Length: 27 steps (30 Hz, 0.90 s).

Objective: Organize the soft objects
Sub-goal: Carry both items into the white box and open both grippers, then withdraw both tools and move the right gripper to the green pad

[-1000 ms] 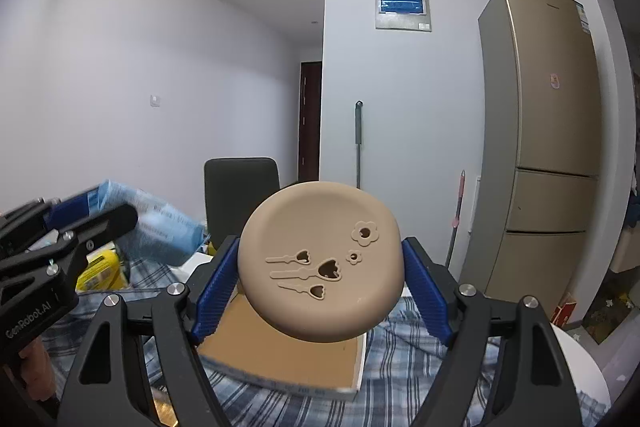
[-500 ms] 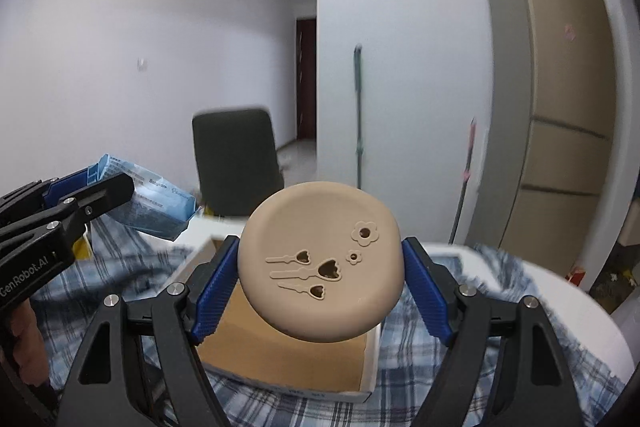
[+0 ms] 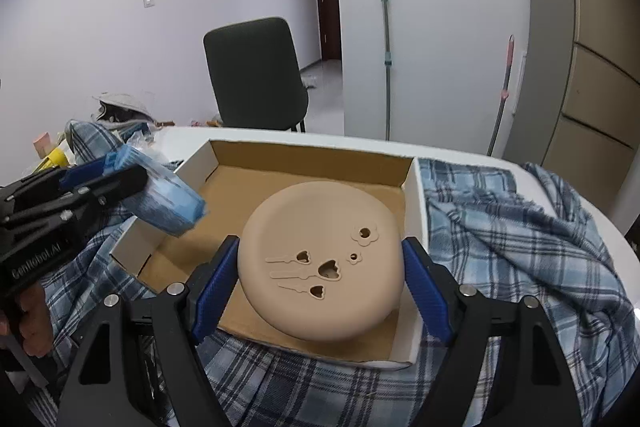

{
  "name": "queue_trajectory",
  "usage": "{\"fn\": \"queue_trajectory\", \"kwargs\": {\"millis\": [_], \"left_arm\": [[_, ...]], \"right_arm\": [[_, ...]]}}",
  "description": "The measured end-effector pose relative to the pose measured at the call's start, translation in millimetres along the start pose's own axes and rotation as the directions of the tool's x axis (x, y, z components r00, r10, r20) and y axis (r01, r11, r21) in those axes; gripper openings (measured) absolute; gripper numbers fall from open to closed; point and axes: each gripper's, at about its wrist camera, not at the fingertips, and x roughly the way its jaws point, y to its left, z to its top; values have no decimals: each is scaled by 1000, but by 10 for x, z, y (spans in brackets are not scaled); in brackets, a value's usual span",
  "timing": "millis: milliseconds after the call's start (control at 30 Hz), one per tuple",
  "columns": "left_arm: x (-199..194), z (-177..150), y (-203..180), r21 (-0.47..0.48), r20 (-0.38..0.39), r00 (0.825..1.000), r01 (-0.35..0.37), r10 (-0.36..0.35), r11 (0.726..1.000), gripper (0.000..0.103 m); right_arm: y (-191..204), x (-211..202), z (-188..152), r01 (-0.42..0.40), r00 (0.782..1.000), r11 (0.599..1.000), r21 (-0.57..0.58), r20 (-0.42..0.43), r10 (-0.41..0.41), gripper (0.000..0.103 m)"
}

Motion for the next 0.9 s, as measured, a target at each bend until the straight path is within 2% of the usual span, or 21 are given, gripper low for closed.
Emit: {"fn": "queue_trajectory", "kwargs": {"millis": [233, 300, 333, 367, 433, 700, 900], "left_arm": [[-22, -123, -118, 32, -5, 1000, 4, -3, 999, 40], [-24, -127, -120, 31, -6, 1000, 1, 0, 1000, 50], [-30, -127, -111, 28, -4, 1000, -5, 5, 1000, 70], [-48, -128, -102, 24, 5, 1000, -19, 19, 1000, 85], [-100, -121, -88, 15, 36, 998, -42, 42, 999, 86], [-242, -41, -2, -45, 54, 998, -23, 26, 999, 86], [-752, 167, -71, -57, 150, 988, -16, 25, 998, 86]], "right_arm": [[0, 34, -21, 8, 1000, 1000, -10, -14, -8, 79], [1, 45, -28, 12, 1000, 1000, -17, -17, -12, 81], [5, 53, -31, 16, 1000, 1000, -21, -20, -16, 83], [14, 70, -25, 18, 1000, 1000, -24, -23, -19, 88], [16, 88, -24, 24, 999, 999, -24, -27, -25, 95], [-37, -110, 71, 44, 998, 999, 2, 35, -44, 95], [-38, -587, 261, 55, 990, 998, 16, 129, -57, 95]]}}
